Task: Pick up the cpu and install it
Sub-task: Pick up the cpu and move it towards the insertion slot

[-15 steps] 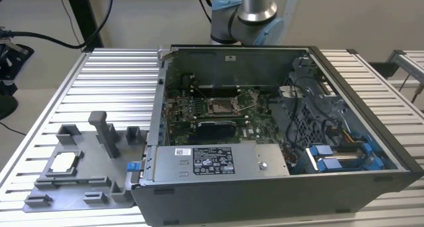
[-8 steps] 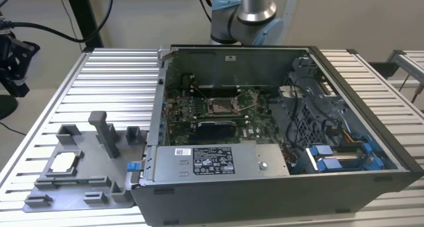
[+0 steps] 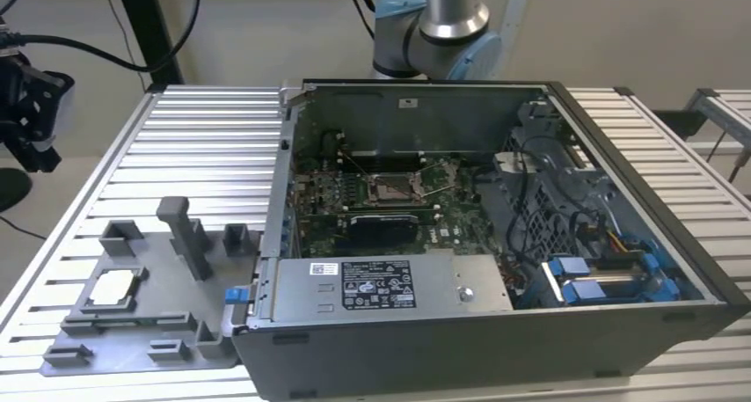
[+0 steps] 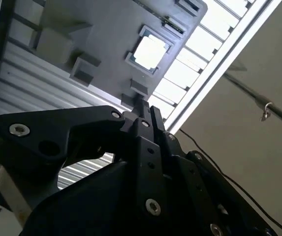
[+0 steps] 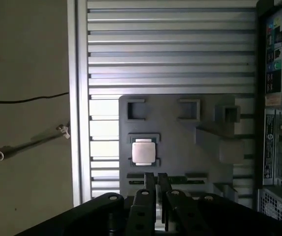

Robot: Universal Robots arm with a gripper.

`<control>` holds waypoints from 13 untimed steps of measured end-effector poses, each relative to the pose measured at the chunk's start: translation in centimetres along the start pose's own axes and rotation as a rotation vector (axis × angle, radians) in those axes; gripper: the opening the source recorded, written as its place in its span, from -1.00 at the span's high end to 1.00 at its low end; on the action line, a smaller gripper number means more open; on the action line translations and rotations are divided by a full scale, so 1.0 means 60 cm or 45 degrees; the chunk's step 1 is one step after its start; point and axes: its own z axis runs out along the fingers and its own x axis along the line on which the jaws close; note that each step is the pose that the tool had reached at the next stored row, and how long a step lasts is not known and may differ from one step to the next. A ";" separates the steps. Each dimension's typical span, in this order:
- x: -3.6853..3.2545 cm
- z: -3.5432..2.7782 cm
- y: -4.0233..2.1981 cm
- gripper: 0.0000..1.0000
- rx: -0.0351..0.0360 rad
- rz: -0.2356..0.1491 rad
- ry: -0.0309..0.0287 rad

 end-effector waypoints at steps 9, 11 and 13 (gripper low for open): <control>0.000 0.000 0.000 -1.00 -0.0001 0.000 -0.0067; 0.000 0.000 0.000 -1.00 -0.0002 0.000 -0.0083; 0.000 0.000 0.000 -1.00 -0.0002 0.000 -0.0098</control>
